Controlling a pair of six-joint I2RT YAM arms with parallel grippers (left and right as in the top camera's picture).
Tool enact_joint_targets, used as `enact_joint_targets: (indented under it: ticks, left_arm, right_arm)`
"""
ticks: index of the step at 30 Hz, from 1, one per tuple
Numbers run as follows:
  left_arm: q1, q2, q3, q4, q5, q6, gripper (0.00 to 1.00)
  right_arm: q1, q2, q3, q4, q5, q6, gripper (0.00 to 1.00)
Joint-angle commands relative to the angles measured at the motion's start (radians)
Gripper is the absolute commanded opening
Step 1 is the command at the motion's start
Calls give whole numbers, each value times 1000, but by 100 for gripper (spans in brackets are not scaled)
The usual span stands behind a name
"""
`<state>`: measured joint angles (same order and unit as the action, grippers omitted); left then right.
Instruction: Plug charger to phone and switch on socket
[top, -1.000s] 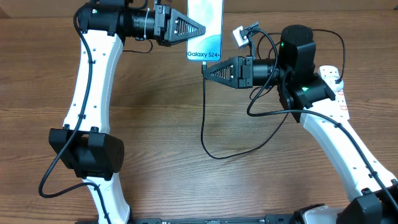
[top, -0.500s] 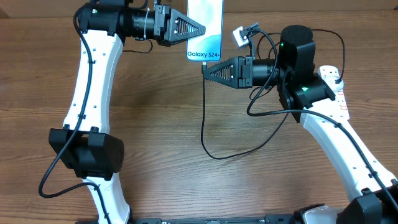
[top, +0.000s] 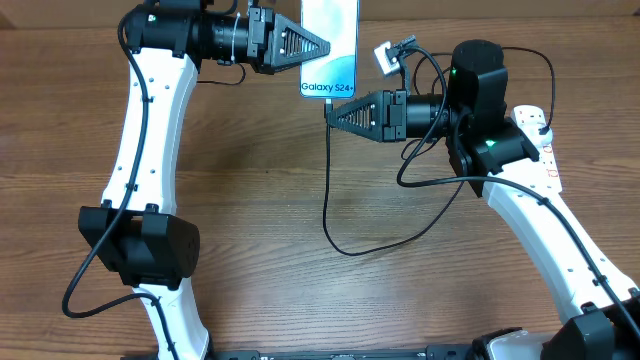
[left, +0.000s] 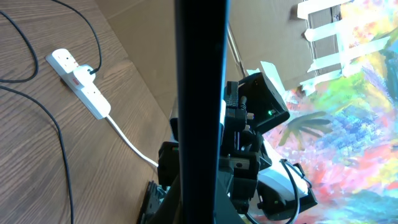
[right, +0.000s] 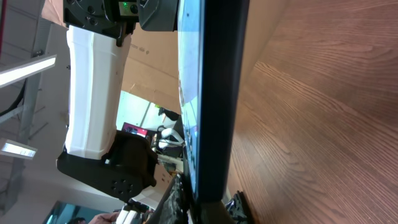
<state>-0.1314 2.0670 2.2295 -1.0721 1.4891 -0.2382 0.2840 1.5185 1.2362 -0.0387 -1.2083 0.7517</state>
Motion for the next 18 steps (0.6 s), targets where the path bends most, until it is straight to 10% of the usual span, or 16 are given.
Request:
enact_joint_targets:
  ticks: [1,18]
  left_arm:
    - [-8,-8,10,2,58,-14,4]
    - [-8,-8,10,3,74,-19,4]
  right_arm:
    - [-4,-24,23,8,11,0,4]
    - [-4,-24,23,8,11,0,4]
